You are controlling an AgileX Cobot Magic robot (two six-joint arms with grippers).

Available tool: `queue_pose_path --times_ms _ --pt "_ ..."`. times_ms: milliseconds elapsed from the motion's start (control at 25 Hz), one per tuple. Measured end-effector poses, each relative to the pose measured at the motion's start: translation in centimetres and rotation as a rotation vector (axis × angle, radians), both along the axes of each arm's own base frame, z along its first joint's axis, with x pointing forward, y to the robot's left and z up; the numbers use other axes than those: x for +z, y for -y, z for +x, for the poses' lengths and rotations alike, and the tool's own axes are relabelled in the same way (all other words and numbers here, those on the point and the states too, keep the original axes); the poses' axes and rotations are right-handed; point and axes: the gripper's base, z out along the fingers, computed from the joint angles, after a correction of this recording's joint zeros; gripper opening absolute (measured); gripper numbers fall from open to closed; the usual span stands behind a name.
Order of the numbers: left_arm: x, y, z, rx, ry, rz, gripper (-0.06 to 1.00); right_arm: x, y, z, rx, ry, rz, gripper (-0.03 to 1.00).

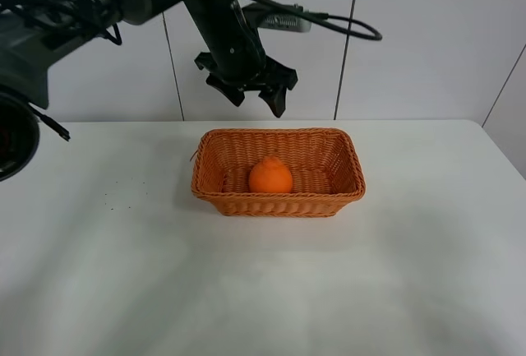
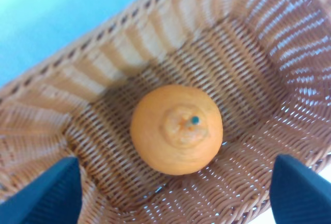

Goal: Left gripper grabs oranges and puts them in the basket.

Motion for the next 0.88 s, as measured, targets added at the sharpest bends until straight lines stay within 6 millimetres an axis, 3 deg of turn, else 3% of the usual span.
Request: queue_pose_path --times_ms 80,280,480,680,760,880 --pt "1.1 -0.7 0.0 0.012 0.019 -0.014 0.85 0.0 0.0 0.0 0.000 0.000 0.001 0.69" --pt "0.3 -5.0 2.3 0.098 0.000 0.007 0.85 0.0 0.0 0.0 0.000 0.000 0.001 0.69" --pt "-0.2 -13.1 5.2 0.264 -0.013 0.019 0.85 0.0 0.0 0.0 0.000 0.000 0.001 0.69" --pt "-0.4 -21.3 6.7 0.437 -0.014 0.029 0.85 0.0 0.0 0.0 0.000 0.000 0.001 0.69" --pt "-0.4 -23.7 6.9 0.487 -0.014 0.030 0.85 0.0 0.0 0.0 0.000 0.000 0.001 0.69" --pt "-0.4 -25.4 6.9 0.524 -0.015 0.029 0.85 0.0 0.0 0.0 0.000 0.000 0.001 0.69"
